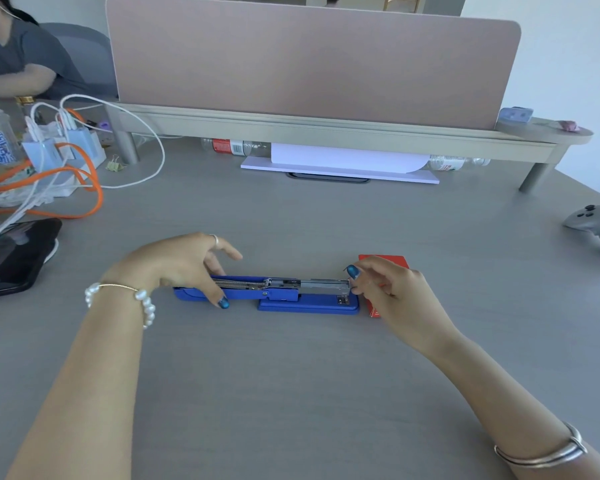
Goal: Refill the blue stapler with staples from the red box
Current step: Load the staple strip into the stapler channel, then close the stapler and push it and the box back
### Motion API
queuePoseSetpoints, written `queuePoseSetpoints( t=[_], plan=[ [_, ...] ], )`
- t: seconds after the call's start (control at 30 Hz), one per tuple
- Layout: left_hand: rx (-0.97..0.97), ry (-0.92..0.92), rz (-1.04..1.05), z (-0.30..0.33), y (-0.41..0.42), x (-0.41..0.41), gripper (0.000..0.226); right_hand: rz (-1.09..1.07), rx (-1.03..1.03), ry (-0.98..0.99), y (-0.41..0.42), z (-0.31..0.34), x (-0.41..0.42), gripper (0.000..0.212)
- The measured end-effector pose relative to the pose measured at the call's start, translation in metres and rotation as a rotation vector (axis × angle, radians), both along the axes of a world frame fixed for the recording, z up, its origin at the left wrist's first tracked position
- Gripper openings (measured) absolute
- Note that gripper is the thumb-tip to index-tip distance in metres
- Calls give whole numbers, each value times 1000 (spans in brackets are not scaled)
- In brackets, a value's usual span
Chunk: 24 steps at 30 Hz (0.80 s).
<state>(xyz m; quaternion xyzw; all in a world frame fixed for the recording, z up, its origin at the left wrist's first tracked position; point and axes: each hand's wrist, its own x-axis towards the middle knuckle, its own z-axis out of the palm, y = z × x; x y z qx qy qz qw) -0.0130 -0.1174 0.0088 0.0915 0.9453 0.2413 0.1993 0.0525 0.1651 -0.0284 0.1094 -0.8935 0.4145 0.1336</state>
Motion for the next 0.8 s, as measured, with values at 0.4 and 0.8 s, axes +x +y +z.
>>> queuePoseSetpoints(
  t=[0.4,0.8],
  plan=[
    [475,433,14,22,18,19,99,-41,-55,-74,2,-2,-4,19],
    [571,366,-154,-18,89,21,49,-6,-163,5,1,2,1,36]
  ],
)
